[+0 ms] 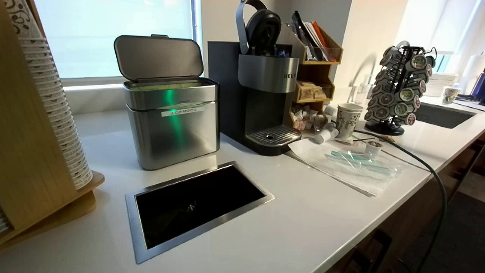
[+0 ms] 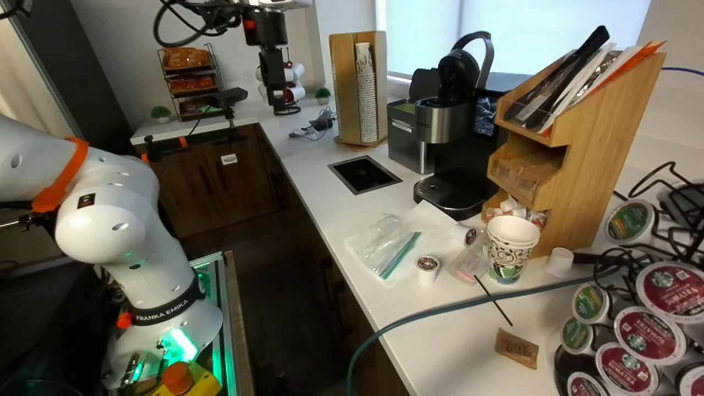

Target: Put the brown sachet in the middle shelf

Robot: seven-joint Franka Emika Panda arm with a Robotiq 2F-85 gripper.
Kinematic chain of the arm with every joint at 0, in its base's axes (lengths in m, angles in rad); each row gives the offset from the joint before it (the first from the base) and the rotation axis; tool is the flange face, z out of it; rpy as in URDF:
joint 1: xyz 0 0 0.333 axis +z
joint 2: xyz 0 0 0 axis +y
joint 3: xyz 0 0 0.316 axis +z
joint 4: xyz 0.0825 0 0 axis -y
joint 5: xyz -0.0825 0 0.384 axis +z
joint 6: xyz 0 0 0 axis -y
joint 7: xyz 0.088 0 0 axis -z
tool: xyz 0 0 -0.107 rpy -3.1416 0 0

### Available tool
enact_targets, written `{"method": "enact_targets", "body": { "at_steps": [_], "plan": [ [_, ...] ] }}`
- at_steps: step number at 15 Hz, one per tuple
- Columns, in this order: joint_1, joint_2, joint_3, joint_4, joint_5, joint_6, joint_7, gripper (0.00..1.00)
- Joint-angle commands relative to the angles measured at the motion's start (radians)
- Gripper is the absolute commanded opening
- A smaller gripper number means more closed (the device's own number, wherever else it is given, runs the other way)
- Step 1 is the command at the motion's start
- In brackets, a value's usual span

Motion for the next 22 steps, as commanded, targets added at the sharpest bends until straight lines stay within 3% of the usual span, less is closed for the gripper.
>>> {"method": "enact_targets", "body": {
  "at_steps": [1,2,3,6,8,10,14,18,22],
  "plan": [
    [-0.089,-0.147,-0.051,-0.008,-0.041,-0.126,0.060,1.00],
    [-0.113,-0.158,-0.049,0.007,-0.027,-0.153,0.095,1.00],
    [-0.088,-0.108,-0.048,0.008,-0.028,-0.104,0.033,1.00],
    [-0.113,-0.150,-0.053,0.018,-0.031,-0.133,0.050,1.00],
    [-0.136,-0.131,-0.085,0.027,-0.074,-0.145,0.029,1.00],
    [-0.179,-0.114,-0.135,0.042,-0.193,-0.198,-0.015,1.00],
    [-0.219,-0.045,-0.313,0.077,-0.323,-0.250,-0.166,1.00],
    [-0.239,0.056,-0.468,0.144,-0.333,-0.212,-0.259,1.00],
    [-0.261,0.049,-0.467,0.130,-0.317,-0.204,-0.242,1.00]
  ]
}}
